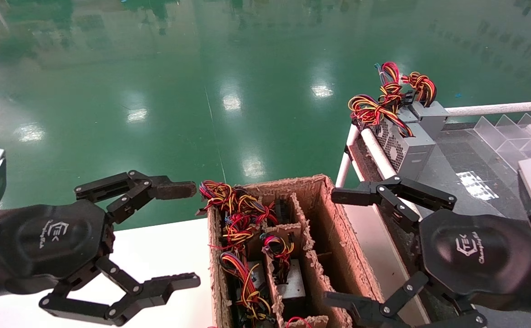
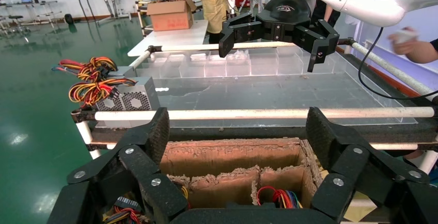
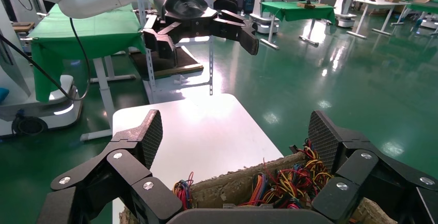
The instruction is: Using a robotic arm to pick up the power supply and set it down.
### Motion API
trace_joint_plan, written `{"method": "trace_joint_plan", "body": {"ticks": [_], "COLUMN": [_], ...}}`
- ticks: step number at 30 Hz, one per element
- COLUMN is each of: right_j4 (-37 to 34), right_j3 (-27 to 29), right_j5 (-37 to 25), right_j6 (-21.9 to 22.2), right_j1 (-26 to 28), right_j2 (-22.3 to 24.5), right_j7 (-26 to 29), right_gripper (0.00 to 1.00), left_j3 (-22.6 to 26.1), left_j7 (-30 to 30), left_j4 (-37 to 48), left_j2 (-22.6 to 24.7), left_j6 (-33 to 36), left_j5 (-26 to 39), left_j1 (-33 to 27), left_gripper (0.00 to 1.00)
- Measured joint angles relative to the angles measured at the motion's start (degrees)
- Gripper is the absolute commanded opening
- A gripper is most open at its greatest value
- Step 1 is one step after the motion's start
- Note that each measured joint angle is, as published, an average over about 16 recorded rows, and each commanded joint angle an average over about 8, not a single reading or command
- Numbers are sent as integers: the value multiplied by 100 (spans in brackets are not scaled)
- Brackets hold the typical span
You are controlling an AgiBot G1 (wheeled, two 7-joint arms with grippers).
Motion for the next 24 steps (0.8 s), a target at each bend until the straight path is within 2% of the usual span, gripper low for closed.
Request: {"method": "trace_joint_plan", "body": {"ticks": [24], "right_j4": [0], "right_j3": [0], "right_j5": [0], "right_j6": [0], "right_j1": [0], "right_j2": [0], "right_j7": [0], "right_gripper": [100], "left_j3": [0], "left_j7": [0], "left_j4": [0], "left_j2": [0], "left_j6": [0], "left_j5": [0], "left_j1": [0], "left_gripper": [0]}}
